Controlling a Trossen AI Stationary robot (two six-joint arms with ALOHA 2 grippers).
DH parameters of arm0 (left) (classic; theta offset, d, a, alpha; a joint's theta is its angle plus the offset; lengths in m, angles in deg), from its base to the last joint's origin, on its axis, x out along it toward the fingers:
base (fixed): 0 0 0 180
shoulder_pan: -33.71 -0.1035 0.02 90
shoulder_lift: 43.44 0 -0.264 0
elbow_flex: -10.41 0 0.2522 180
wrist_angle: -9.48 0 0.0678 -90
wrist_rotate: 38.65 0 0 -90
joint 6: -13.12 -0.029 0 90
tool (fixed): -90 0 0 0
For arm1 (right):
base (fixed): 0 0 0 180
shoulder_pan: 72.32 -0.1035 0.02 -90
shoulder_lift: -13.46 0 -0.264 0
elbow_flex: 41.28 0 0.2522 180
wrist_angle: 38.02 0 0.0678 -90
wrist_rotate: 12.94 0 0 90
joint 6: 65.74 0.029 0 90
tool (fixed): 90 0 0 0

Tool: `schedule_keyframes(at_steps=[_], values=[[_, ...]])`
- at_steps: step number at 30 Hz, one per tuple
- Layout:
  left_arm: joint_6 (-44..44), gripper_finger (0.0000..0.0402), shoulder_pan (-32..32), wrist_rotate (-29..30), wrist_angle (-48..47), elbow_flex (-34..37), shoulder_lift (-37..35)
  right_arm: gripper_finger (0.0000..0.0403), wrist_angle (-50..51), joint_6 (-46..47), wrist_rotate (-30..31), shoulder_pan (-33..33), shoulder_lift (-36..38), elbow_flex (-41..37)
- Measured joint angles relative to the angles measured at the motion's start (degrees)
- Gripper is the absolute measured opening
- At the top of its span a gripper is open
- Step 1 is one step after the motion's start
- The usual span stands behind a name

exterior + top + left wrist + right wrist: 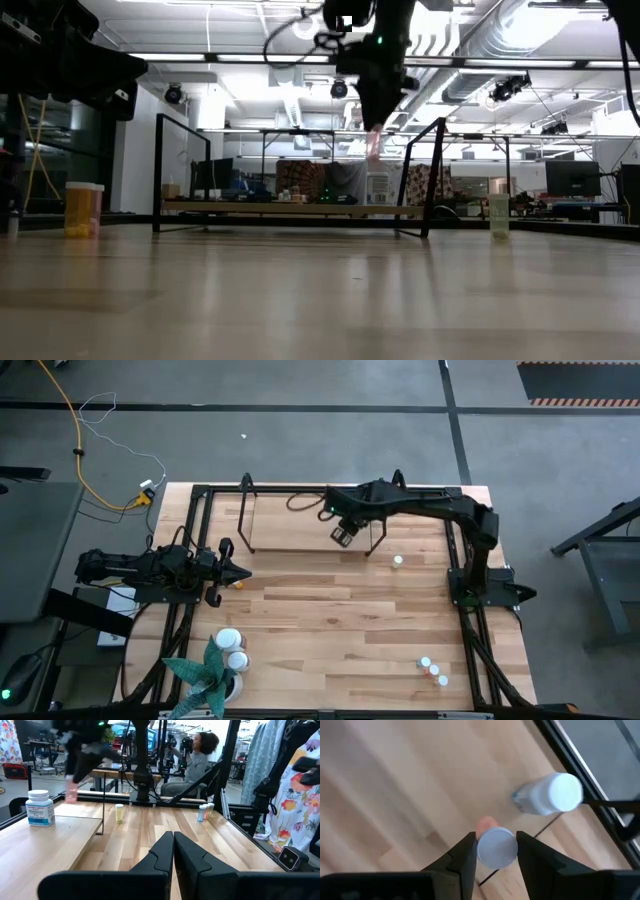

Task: Pick and place medicine bottles onto shelf by color
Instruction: Put the top right pink pill bottle on the shelf

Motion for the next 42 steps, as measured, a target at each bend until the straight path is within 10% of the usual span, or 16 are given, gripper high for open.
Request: schedule_keyframes(at_steps=[42], values=[[0.0, 0.0003, 0.0, 0.0, 0.0, 0.0, 0.0, 0.0121, -1.9, 9.8, -6.1, 9.2, -7.2, -0.1]])
